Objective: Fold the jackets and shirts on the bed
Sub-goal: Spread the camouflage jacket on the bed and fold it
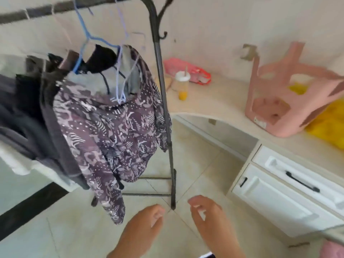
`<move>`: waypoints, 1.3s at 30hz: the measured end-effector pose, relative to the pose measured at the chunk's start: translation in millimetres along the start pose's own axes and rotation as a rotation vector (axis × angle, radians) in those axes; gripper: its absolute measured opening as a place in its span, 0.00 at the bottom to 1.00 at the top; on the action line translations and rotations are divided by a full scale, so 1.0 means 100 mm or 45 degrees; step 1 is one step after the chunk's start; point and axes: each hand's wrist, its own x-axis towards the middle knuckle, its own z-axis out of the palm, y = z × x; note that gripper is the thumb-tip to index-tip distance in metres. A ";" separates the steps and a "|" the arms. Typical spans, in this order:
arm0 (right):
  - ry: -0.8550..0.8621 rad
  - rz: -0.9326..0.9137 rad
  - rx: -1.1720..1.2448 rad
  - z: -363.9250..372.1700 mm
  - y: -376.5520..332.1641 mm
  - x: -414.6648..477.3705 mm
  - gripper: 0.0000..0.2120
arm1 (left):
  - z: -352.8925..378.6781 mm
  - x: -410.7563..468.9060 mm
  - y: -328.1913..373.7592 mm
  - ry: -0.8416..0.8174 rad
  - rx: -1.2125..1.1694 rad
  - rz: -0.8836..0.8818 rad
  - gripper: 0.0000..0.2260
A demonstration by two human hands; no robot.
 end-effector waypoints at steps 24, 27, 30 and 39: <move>0.281 -0.393 0.286 0.31 -4.09 1.86 0.12 | -3.96 0.62 -0.54 0.606 -0.287 0.385 0.10; 0.228 -0.196 0.510 0.33 -4.24 2.16 0.17 | -3.92 0.85 -0.38 0.558 -0.497 0.364 0.11; 0.120 -0.006 0.659 0.36 -4.33 2.43 0.21 | -3.90 0.99 -0.26 0.724 -0.520 0.326 0.12; -0.016 0.017 0.862 0.30 -4.37 2.83 0.10 | -3.86 1.30 -0.05 0.531 -0.358 0.330 0.12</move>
